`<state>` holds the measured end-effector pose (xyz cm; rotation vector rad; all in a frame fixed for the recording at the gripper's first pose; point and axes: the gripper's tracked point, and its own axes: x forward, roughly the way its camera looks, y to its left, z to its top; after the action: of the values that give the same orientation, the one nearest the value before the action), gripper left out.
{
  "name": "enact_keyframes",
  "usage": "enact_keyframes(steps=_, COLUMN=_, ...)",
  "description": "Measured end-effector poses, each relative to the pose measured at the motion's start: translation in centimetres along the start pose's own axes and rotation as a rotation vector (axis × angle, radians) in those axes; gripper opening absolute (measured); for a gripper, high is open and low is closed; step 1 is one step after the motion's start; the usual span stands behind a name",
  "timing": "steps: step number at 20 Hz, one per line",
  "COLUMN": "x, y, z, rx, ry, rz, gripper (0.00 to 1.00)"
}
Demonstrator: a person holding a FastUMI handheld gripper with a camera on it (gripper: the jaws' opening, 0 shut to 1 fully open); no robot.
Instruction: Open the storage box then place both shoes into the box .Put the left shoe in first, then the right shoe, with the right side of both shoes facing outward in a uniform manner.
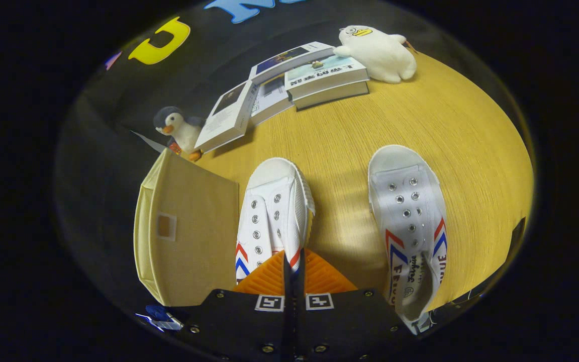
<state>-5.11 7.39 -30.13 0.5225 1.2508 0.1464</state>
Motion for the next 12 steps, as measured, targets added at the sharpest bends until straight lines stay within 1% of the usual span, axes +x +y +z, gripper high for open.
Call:
enact_keyframes(steps=7, x=-3.6, y=6.4, z=2.8, rx=-0.035, ry=-0.058, rz=0.074, gripper=0.01)
enact_keyframes(steps=12, x=-4.5, y=10.7, z=3.8, rx=-0.078, ry=-0.083, rz=0.103, gripper=0.01)
